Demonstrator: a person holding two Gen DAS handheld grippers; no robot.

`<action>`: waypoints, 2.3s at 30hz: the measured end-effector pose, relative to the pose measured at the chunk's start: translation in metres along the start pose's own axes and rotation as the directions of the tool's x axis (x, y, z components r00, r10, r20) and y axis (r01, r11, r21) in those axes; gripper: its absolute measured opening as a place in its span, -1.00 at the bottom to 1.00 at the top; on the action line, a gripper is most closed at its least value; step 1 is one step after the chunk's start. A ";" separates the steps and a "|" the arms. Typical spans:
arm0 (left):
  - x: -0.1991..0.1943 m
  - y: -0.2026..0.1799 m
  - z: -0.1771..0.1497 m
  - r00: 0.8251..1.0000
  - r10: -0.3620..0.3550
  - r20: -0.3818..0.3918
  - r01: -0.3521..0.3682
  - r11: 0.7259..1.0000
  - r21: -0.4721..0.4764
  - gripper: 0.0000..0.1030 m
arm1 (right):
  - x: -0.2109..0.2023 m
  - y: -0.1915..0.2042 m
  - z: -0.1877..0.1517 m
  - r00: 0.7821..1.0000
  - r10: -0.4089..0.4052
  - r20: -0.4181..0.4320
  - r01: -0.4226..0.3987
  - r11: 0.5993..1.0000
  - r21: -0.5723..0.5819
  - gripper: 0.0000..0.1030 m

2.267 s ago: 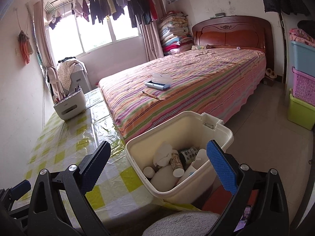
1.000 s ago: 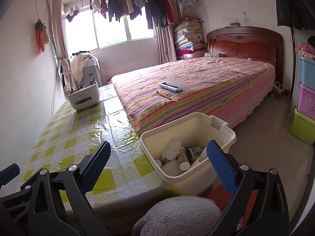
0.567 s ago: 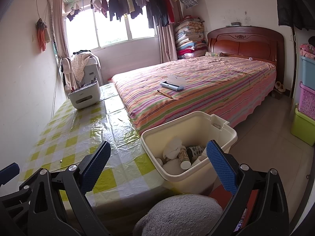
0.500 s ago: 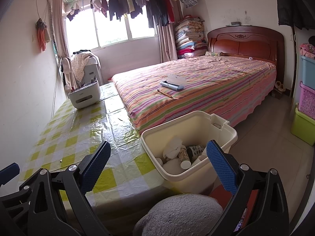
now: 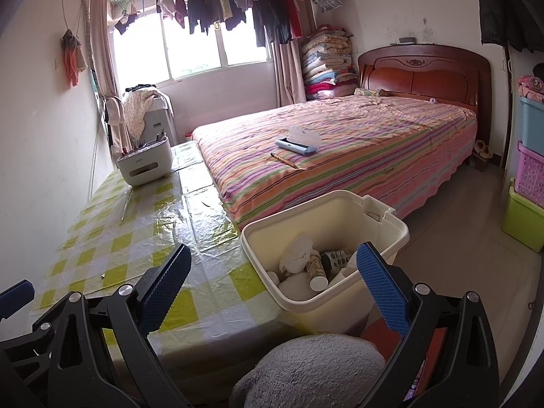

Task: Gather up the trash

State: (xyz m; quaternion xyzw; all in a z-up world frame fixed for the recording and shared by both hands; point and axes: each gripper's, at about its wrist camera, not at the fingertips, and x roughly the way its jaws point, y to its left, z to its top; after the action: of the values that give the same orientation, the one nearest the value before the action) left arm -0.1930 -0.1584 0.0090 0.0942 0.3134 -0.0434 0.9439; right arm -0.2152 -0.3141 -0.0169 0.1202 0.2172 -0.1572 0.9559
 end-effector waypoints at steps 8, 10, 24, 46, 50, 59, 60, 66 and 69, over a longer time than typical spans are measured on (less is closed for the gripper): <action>0.001 -0.003 0.000 1.000 -0.009 -0.005 0.009 1.000 0.009 0.44 | 0.001 -0.001 -0.001 1.000 -0.004 -0.002 0.004 1.000 -0.002 0.87; 0.001 -0.004 0.000 1.000 -0.011 -0.007 0.011 1.000 0.011 0.44 | 0.001 -0.002 -0.001 1.000 -0.003 -0.003 0.003 1.000 -0.002 0.87; 0.002 -0.012 -0.002 1.000 -0.018 -0.015 0.019 0.999 0.034 0.44 | 0.003 -0.005 -0.005 1.000 -0.007 -0.011 0.007 1.000 0.001 0.87; 0.000 -0.013 -0.005 0.999 -0.049 -0.016 0.050 0.998 0.036 0.44 | 0.006 -0.008 -0.011 1.000 -0.011 -0.025 0.010 1.000 -0.006 0.87; -0.001 -0.015 -0.006 0.998 -0.054 -0.012 0.054 0.998 0.043 0.44 | 0.007 -0.009 -0.012 0.999 -0.012 -0.030 0.012 1.000 -0.005 0.87; -0.004 -0.016 -0.007 0.997 -0.077 -0.003 0.077 0.996 0.044 0.44 | 0.008 -0.010 -0.014 0.999 -0.013 -0.031 0.013 1.000 -0.003 0.87; -0.004 -0.016 -0.006 0.997 -0.076 -0.002 0.076 0.996 0.045 0.44 | 0.008 -0.010 -0.014 0.999 -0.013 -0.032 0.013 1.000 -0.004 0.87; -0.005 -0.016 -0.006 0.997 -0.072 -0.003 0.072 0.996 0.050 0.44 | 0.008 -0.010 -0.014 0.999 -0.017 -0.029 0.017 1.000 -0.005 0.87; -0.005 -0.016 -0.006 0.998 -0.069 -0.001 0.069 0.996 0.051 0.44 | 0.009 -0.012 -0.014 0.999 -0.023 -0.029 0.023 1.000 -0.002 0.87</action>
State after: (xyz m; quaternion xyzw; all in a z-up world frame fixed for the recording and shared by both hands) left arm -0.2028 -0.1728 0.0047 0.1073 0.3151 -0.0839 0.9392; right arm -0.2170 -0.3228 -0.0355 0.1192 0.2325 -0.1661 0.9509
